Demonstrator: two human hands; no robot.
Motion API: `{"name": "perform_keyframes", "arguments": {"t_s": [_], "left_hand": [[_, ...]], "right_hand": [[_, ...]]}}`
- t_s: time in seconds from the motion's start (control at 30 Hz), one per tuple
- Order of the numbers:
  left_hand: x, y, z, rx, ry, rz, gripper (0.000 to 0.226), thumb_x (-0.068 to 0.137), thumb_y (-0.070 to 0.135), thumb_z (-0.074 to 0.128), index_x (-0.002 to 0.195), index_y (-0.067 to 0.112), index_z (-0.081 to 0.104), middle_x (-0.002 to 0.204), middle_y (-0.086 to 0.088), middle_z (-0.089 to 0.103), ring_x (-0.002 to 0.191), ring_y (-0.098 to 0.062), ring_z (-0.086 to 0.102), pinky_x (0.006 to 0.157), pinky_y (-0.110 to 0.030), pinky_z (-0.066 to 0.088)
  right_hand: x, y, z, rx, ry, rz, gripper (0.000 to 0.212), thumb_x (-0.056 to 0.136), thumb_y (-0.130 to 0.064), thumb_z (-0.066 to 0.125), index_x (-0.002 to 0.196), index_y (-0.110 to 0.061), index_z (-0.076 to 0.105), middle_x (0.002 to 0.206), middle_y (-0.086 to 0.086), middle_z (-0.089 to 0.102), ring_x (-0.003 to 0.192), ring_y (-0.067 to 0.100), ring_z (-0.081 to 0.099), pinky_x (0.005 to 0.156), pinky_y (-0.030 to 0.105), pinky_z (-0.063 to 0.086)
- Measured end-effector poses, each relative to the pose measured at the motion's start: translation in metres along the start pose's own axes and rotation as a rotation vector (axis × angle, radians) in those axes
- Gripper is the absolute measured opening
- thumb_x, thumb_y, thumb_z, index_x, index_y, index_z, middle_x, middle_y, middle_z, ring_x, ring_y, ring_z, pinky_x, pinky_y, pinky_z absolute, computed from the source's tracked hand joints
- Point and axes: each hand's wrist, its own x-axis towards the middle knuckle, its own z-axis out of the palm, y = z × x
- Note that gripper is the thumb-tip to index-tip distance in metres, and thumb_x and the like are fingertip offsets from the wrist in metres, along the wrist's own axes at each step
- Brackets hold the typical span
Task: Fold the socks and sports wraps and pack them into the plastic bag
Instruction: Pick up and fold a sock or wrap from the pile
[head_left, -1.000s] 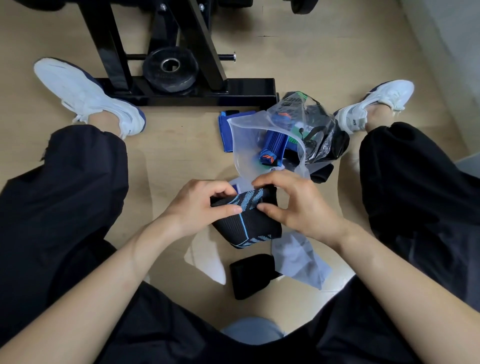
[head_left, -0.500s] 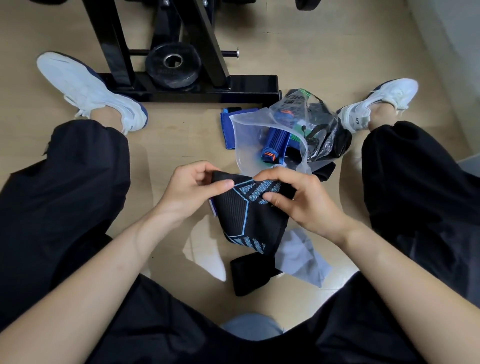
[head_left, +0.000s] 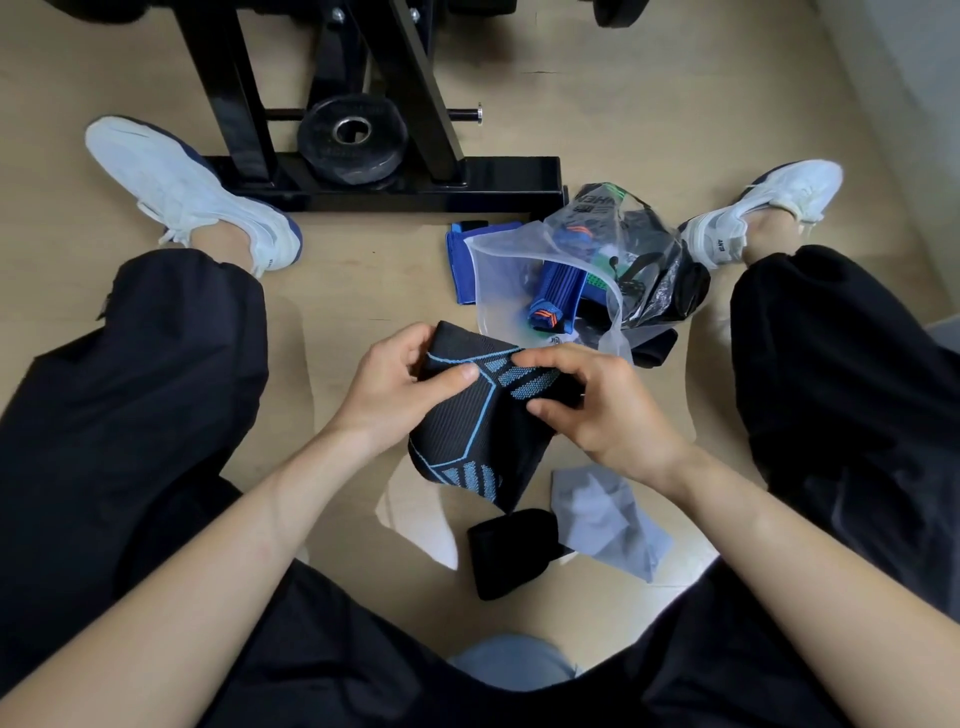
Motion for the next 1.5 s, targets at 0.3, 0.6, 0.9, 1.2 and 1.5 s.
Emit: {"name": "perform_keyframes", "arguments": {"t_s": [0.3, 0.6, 0.9, 1.2, 1.5], "left_hand": [[-0.013, 0.002, 0.006, 0.351, 0.010, 0.211, 0.038, 0.073, 0.028, 0.079, 0.107, 0.032, 0.062, 0.091, 0.022, 0.066, 0.079, -0.011, 0.064, 0.076, -0.039, 0.057], [-0.032, 0.006, 0.022, 0.616, -0.088, 0.564, 0.057, 0.083, 0.020, 0.075, 0.137, 0.027, 0.060, 0.110, 0.021, 0.056, 0.092, -0.001, 0.056, 0.078, -0.032, 0.054], [-0.033, 0.004, 0.019, 0.373, -0.158, 0.486, 0.057, 0.078, 0.032, 0.078, 0.133, 0.023, 0.065, 0.118, 0.015, 0.062, 0.100, -0.010, 0.067, 0.083, -0.038, 0.058], [-0.021, -0.005, 0.002, 0.533, 0.101, 0.537, 0.027, 0.076, 0.010, 0.074, 0.100, 0.022, 0.074, 0.095, 0.013, 0.068, 0.075, -0.015, 0.066, 0.065, -0.037, 0.057], [-0.027, 0.017, -0.005, 0.232, 0.025, 0.342, 0.040, 0.076, 0.034, 0.068, 0.113, 0.022, 0.071, 0.107, 0.008, 0.072, 0.103, -0.012, 0.066, 0.084, -0.030, 0.054]], "right_hand": [[0.001, 0.003, -0.005, 0.085, 0.101, 0.187, 0.038, 0.085, -0.009, 0.076, 0.121, -0.017, 0.068, 0.116, -0.005, 0.070, 0.105, 0.005, 0.064, 0.099, 0.023, 0.048], [-0.003, -0.009, 0.000, 0.794, 0.047, 0.400, 0.057, 0.080, -0.002, 0.076, 0.133, -0.005, 0.057, 0.126, 0.004, 0.063, 0.094, 0.025, 0.073, 0.081, 0.034, 0.061], [-0.001, -0.001, -0.005, 0.799, 0.124, 0.372, 0.036, 0.091, 0.005, 0.063, 0.126, -0.001, 0.060, 0.116, 0.011, 0.065, 0.080, 0.015, 0.069, 0.065, 0.023, 0.055], [0.006, 0.013, -0.027, 0.845, 0.232, 0.291, 0.032, 0.093, 0.004, 0.059, 0.123, -0.007, 0.064, 0.111, 0.009, 0.067, 0.085, 0.019, 0.067, 0.067, 0.031, 0.056], [0.005, 0.015, -0.043, 0.645, 0.107, 0.123, 0.036, 0.089, 0.009, 0.062, 0.119, -0.012, 0.065, 0.103, 0.008, 0.069, 0.087, 0.018, 0.064, 0.071, 0.034, 0.058]]}}
